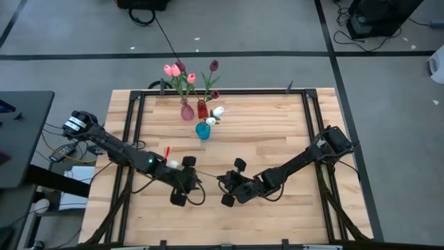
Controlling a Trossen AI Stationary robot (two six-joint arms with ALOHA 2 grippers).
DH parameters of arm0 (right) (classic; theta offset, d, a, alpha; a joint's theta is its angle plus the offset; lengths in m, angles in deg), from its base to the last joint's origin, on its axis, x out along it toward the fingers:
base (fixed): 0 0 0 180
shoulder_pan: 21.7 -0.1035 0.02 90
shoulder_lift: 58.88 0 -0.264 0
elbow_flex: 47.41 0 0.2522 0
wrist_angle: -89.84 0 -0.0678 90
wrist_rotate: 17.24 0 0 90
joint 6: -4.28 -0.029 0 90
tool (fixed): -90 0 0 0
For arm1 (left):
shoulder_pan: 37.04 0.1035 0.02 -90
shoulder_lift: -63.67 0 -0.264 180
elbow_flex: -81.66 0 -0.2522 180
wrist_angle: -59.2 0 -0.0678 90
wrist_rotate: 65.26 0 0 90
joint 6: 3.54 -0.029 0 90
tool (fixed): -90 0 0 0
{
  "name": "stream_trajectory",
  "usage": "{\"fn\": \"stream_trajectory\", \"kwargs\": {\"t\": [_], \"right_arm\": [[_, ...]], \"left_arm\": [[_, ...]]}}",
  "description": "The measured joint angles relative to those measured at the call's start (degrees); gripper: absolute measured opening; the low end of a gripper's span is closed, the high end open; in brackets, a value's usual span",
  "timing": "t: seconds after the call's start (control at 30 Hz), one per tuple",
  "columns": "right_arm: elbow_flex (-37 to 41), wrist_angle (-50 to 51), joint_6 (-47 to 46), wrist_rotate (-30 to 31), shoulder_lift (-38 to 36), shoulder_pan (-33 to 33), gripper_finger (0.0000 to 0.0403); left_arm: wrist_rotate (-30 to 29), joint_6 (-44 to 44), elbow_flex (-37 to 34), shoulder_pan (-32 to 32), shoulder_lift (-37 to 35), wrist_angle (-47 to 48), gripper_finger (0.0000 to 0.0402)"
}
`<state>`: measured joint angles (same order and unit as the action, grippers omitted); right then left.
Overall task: Sort flowers into vase by color
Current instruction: Put the white flower into the blue vase
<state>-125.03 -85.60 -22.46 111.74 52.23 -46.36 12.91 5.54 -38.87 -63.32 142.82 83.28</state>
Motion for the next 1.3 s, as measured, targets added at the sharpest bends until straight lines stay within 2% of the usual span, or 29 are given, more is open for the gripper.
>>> {"fn": "stream_trajectory", "kwargs": {"t": [0.1, 0.3, 0.43, 0.63, 0.8, 1.0, 1.3], "right_arm": [[0.0, -0.7, -0.1, 3.94, 0.0, -0.19, 0.0012], [0.0, -9.32, 3.17, 12.12, -0.04, -1.84, 0.0012], [0.0, -19.49, 10.46, 15.7, -0.09, -2.88, 0.0013], [0.0, -37.36, 27.88, 23.69, -0.09, -5.24, 0.0013], [-0.02, -49.82, 39.24, 21.02, -0.13, -6.4, 0.0014], [-0.02, -51.55, 40.62, 20.24, -0.13, -6.78, 0.0014], [-0.02, -51.57, 40.45, 19.48, -0.13, -6.78, 0.0015]], "left_arm": [[0.11, 2.99, -3.96, -1.83, 0.09, -7.32, 0.0129], [0.03, 9.74, -15.31, -3.22, 0.14, -30.14, 0.013], [-2.73, 13.75, -21.57, -2.1, 0.14, -47.97, 0.0131], [-4.95, 12.14, -25.76, 0.43, 0.14, -72.69, 0.0131], [-5.0, 6.05, -25.73, 1.55, 0.14, -86.76, 0.0132], [-4.09, 1.8, -25.71, 1.96, 0.12, -96.37, 0.0132], [-6.42, 0.39, -25.69, 2.64, 0.12, -97.88, 0.0142]]}}
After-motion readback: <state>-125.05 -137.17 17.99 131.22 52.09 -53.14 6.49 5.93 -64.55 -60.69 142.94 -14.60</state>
